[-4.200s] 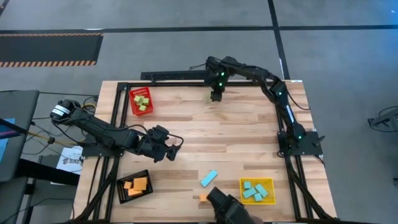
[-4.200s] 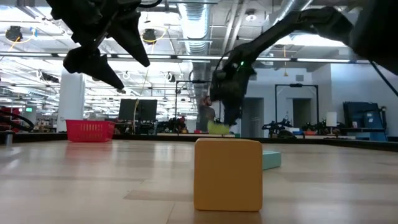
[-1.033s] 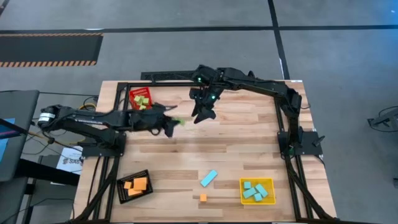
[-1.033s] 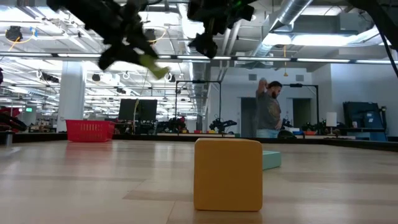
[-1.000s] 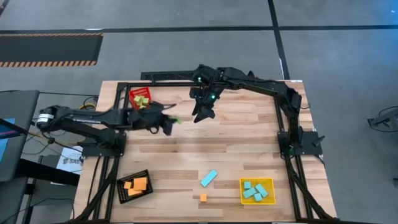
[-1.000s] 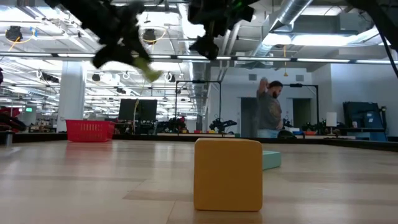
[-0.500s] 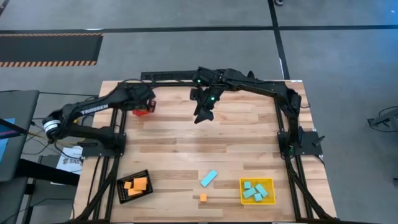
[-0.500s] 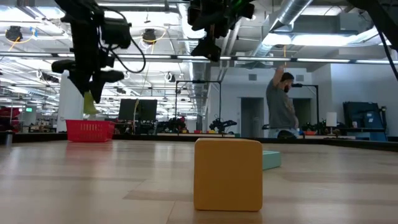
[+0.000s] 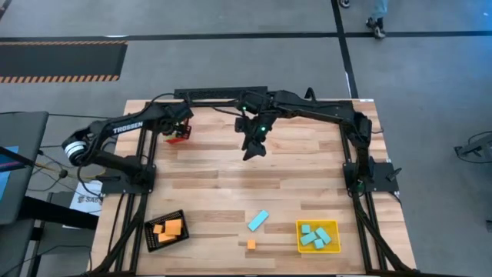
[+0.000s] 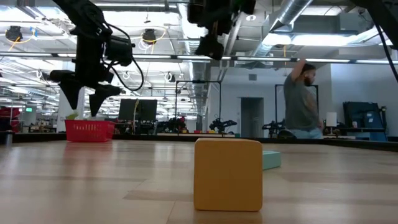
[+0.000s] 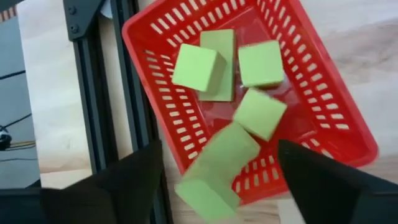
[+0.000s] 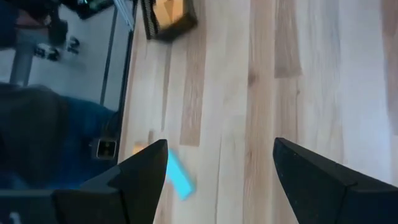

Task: Sort & place blocks by color
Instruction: Put the blue block into the yellow bin

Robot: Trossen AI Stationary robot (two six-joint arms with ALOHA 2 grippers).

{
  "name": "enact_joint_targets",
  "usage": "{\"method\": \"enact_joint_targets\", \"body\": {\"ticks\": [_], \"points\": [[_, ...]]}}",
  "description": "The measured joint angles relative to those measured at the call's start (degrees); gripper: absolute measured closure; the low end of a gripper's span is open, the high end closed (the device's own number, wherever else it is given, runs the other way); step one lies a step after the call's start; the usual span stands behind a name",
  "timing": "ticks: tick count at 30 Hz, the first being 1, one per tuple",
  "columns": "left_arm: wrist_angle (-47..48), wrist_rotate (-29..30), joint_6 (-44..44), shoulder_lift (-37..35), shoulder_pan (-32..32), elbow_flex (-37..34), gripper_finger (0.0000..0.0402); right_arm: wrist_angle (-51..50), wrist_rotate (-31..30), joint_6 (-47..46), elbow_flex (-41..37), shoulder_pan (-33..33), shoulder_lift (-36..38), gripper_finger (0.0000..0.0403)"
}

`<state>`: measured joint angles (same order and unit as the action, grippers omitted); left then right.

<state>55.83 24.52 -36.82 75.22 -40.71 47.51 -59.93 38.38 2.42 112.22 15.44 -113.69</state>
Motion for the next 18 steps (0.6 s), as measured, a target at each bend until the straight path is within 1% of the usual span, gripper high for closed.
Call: {"method": "enact_joint_targets", "body": {"ticks": [4,6,9,11,13,15,18], "points": [[0.3,0.0,1.1,-3.5,0.9,0.0,0.0063,-4.7,0.2,4.0,-2.6,-2.4,0.3,0.0092],[0.3,0.3,1.1,-6.5,2.1,0.0,0.0053,-6.3,0.4,6.0,-6.1,-4.4,1.5,0.0092],[-0.8,0.3,2.3,-12.3,5.3,0.0,0.0048,-4.3,0.2,5.8,-13.6,-7.4,5.1,0.0092],[-3.6,0.1,4.2,-16.1,8.7,0.0,0.0048,1.1,-1.1,1.7,-20.4,-9.7,8.2,0.0092],[-8.2,-0.3,6.4,-19.8,12.9,-0.5,0.0047,9.6,-4.7,-4.3,-27.4,-12.3,11.8,0.0092],[-14.2,-0.9,9.8,-22.8,17.0,-2.0,0.0047,18.5,-10.1,-10.3,-33.8,-15.3,15.8,0.0092],[-24.6,-4.2,17.5,-25.7,22.5,-5.4,0.0047,29.5,-18.5,-13.2,-41.5,-20.4,19.8,0.0092]]}}
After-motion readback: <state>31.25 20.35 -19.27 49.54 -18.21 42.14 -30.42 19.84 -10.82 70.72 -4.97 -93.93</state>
